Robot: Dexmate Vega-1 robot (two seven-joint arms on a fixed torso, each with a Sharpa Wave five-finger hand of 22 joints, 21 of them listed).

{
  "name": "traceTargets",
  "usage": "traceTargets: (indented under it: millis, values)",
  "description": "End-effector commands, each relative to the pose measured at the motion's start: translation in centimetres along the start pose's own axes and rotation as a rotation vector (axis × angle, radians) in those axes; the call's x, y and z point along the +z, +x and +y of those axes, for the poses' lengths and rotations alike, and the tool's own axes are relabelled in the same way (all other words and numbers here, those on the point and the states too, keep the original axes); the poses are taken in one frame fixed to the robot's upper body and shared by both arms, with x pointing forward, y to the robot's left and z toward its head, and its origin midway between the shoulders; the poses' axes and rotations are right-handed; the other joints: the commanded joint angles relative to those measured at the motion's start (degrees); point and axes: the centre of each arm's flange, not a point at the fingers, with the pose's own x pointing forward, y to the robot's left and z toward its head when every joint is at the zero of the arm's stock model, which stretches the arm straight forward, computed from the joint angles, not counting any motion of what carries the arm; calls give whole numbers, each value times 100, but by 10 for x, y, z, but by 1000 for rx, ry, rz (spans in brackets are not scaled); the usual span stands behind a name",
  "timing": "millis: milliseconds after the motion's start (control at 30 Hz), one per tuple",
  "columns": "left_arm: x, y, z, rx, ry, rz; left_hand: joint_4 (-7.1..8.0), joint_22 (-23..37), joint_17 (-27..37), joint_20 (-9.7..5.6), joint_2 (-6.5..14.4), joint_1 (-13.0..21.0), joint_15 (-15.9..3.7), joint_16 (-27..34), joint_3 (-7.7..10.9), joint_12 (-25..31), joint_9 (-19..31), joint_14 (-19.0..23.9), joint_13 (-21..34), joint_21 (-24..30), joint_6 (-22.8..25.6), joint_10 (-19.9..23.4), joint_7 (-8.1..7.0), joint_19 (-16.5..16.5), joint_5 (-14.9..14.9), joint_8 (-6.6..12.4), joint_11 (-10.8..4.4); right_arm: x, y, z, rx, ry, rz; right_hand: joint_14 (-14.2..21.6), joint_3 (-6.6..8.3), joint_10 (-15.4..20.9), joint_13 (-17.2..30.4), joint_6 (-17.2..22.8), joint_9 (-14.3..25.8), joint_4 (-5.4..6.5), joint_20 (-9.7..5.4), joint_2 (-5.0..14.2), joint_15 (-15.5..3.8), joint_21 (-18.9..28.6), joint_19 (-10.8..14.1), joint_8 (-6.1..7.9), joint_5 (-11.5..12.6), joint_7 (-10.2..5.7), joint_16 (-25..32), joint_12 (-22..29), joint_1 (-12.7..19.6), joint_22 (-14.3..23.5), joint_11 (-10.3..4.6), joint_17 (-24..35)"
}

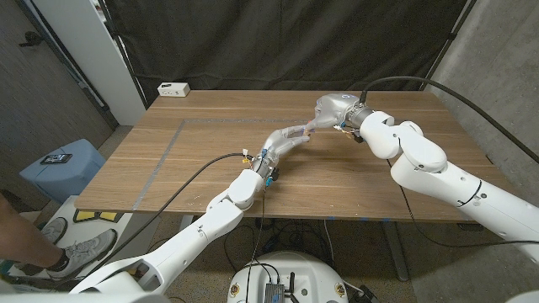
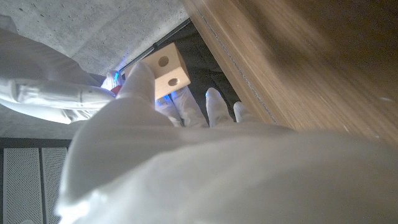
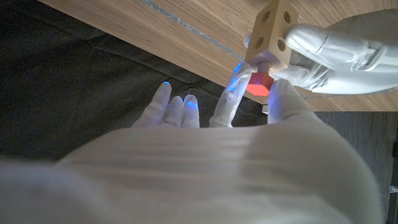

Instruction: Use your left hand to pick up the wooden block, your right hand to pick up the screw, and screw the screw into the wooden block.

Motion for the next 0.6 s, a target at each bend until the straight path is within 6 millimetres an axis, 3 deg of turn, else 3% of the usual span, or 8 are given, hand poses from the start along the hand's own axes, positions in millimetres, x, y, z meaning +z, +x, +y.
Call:
traceTargets:
  millis: [33,300,600]
  values:
    - [1,-1,0,-3,-2,-4,-8,14,13,48,65,14,-474,16,53,26,10,55,0,51,33,1,31,33,0,52,14,3,-1,1,-6,-11,15,76,-72,46,-2,-2,51,18,-19,-22,4,25,68,44,-8,36,26,18,-136,13,6,30]
    - [2,-1,0,-6,-2,-5,-11,14,11,47,69,21,-468,19,62,22,10,73,-7,51,40,-1,47,34,-3,55,15,3,-1,1,8,-18,24,64,-206,-7,-17,-372,161,102,-16,-52,14,-9,31,2,-9,143,1,-39,-417,16,80,39]
    - [2,0,0,-11,-5,-6,-9,14,10,52,83,22,-461,16,77,23,10,80,-11,50,39,2,43,33,-5,53,15,2,-2,1,14,-15,25,-22,-373,-196,-4,-1116,251,172,53,-78,128,-53,-77,-170,1,358,-59,-157,-773,18,212,49]
